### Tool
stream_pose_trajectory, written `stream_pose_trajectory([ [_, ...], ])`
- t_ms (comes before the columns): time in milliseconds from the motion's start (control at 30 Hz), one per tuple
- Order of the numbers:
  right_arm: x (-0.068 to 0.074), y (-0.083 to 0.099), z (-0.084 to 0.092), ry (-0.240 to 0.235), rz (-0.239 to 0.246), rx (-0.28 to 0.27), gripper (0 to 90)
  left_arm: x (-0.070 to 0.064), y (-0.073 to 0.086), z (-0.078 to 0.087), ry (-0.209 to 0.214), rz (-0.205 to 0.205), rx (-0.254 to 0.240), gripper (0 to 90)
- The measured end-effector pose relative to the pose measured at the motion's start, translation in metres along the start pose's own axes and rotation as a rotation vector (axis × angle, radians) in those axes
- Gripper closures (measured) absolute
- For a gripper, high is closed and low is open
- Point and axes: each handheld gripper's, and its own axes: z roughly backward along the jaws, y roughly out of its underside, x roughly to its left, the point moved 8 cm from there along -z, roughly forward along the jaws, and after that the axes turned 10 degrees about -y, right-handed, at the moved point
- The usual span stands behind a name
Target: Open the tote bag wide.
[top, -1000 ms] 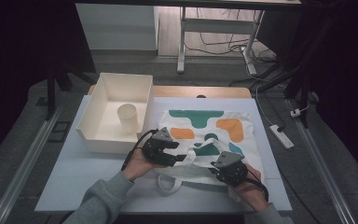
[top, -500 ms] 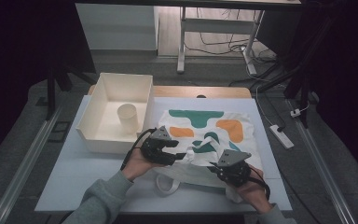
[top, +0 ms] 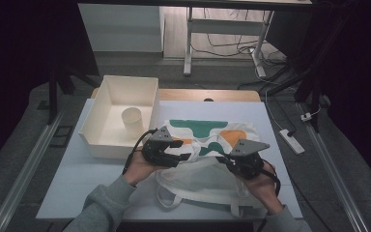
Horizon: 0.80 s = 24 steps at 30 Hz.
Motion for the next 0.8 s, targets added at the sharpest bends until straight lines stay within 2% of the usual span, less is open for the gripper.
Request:
stream_pose_trajectory([
  [67, -0.009, 0.002, -0.003, 0.006, -0.024, -0.01, 86.6, 0.002, 0.0, 0.0, -0.004, 0.002, -0.003, 43.6],
  [200, -0.02, 0.003, -0.009, 0.037, -0.022, 0.006, 86.6, 0.003, -0.001, 0.0, -0.013, 0.006, -0.011, 43.6],
  [467, -0.04, 0.013, -0.024, 0.041, -0.071, 0.026, 86.5, 0.0, -0.011, 0.01, -0.017, -0.001, -0.057, 43.7],
  [600, -0.05, 0.02, -0.03, 0.05, -0.092, 0.032, 86.4, -0.008, -0.014, 0.012, -0.001, -0.019, -0.062, 43.6],
  [800, -0.059, 0.027, -0.04, 0.049, -0.119, 0.053, 86.4, -0.029, -0.017, 0.011, 0.043, -0.067, -0.055, 43.0],
])
